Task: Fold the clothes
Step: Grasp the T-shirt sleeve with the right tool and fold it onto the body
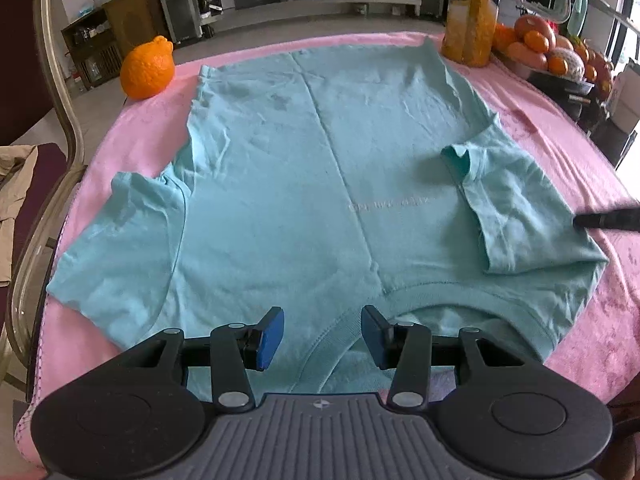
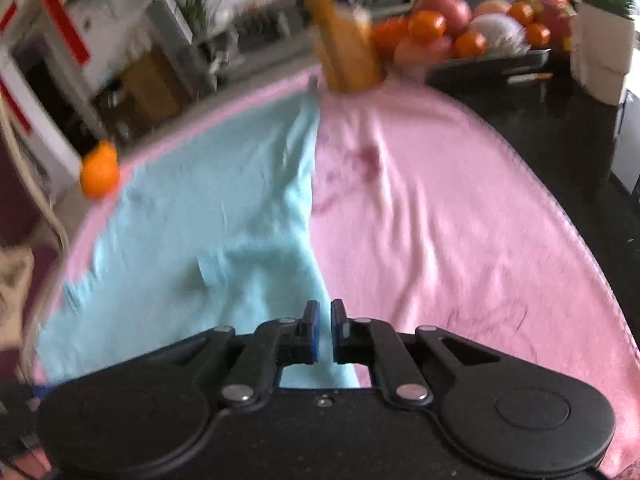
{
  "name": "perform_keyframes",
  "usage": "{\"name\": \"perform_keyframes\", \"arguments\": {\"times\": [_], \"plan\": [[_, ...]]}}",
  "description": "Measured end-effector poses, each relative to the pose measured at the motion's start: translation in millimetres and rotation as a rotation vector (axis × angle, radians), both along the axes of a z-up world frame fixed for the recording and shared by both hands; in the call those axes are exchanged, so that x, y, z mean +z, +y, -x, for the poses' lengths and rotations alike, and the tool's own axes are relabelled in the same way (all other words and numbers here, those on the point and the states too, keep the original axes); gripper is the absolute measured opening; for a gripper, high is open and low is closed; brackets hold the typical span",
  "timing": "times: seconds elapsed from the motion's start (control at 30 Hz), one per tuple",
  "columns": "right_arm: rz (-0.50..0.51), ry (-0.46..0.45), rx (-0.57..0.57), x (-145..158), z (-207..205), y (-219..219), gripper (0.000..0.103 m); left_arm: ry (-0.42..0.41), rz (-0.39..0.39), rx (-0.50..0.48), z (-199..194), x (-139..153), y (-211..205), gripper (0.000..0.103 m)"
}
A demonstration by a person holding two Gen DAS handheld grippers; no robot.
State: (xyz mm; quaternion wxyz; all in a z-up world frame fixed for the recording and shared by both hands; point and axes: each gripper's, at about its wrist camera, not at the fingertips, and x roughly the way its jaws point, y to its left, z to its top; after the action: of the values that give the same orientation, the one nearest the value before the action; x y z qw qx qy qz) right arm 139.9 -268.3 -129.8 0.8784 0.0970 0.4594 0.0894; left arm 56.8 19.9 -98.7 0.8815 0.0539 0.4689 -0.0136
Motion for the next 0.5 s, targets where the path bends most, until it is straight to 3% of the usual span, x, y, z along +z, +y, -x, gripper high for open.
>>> {"name": "perform_keyframes", "arguments": {"times": [0.07, 0.13, 0.27, 0.37, 0.5], "plan": [[0.129, 0.015, 0.061, -4, 11, 14, 0.007, 0.01, -0.004, 0.002, 1, -1, 1, 0.045], [0.191, 0.058, 0.083, 0, 17, 18, 0.007, 0.017, -0.005, 0.003, 1, -1, 1, 0.045], [0.13, 0.118, 0.023, 8, 26, 6, 0.008, -0.005, 0.022, -0.022, 4, 10, 1, 0.044], [0.033, 0.045, 0.006, 43, 30, 4, 0.008, -0.062, 0.083, -0.051, 7, 31, 5, 0.044], [-0.019, -0.077, 0.036, 106, 21, 16, 0.011, -0.13, 0.132, -0.041, 0, 55, 17, 0.044]]}}
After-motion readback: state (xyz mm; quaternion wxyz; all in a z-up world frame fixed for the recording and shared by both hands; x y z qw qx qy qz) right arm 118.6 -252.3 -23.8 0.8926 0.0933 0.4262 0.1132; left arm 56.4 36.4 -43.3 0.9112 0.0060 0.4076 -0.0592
